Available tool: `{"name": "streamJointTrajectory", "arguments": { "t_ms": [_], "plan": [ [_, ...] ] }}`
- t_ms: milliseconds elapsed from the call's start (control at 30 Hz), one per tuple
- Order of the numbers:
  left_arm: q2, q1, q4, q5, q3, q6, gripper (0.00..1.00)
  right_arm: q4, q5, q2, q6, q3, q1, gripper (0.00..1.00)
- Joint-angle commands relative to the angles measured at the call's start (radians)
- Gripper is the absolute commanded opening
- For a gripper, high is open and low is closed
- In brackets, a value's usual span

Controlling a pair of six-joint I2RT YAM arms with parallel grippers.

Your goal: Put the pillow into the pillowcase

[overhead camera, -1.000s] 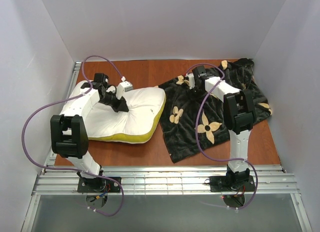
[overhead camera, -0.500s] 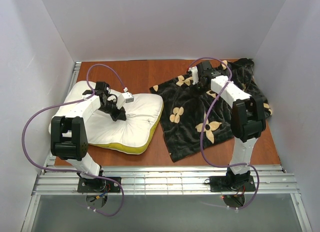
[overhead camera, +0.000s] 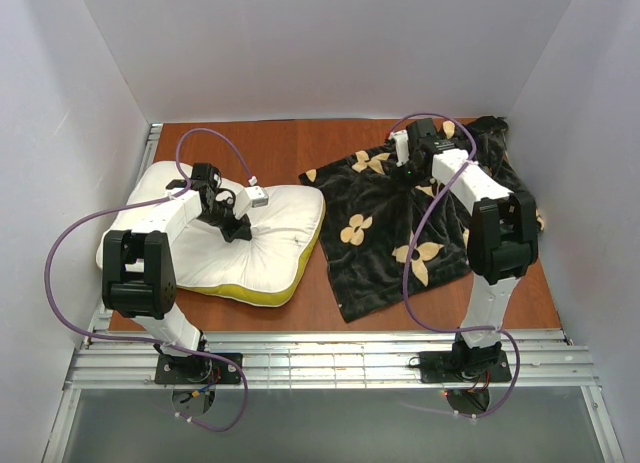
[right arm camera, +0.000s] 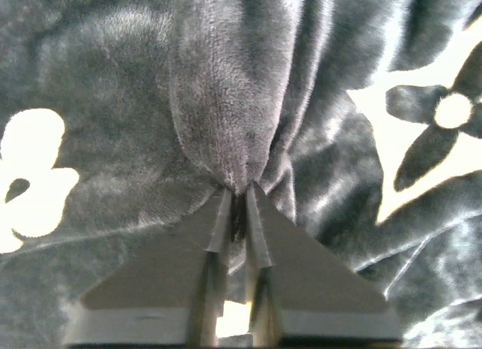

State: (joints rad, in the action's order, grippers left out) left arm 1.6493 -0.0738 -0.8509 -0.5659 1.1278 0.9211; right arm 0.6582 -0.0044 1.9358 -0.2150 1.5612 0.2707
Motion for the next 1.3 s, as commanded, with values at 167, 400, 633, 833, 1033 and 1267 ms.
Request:
{"name": "streamJointTrajectory", "arguments": {
  "t_ms": [167,400,633,833,1033,1267],
  "plan": [
    [0.003,0.005,0.033,0.029,0.007,0.045,0.0,0.031,-0.071,-0.072,-0.035,0.034,-0.033,0.01],
    [-0.006,0.005,0.038,0.027,0.007,0.045,0.0,0.034,-0.012,-0.052,-0.049,0.08,-0.054,0.01],
    [0.015,0.005,0.033,0.02,0.015,0.033,0.0,0.086,-0.028,-0.061,-0.049,0.082,0.016,0.99],
    [0.023,0.005,0.035,0.009,0.03,0.018,0.0,0.072,0.188,0.009,-0.075,0.059,0.096,0.98],
    [0.023,0.005,0.039,0.009,0.038,0.013,0.0,-0.034,0.437,0.084,-0.173,0.017,0.102,0.91],
    [0.009,0.005,0.053,0.015,0.012,0.018,0.0,-0.074,0.504,-0.017,-0.225,0.003,0.088,0.74]
  ]
}}
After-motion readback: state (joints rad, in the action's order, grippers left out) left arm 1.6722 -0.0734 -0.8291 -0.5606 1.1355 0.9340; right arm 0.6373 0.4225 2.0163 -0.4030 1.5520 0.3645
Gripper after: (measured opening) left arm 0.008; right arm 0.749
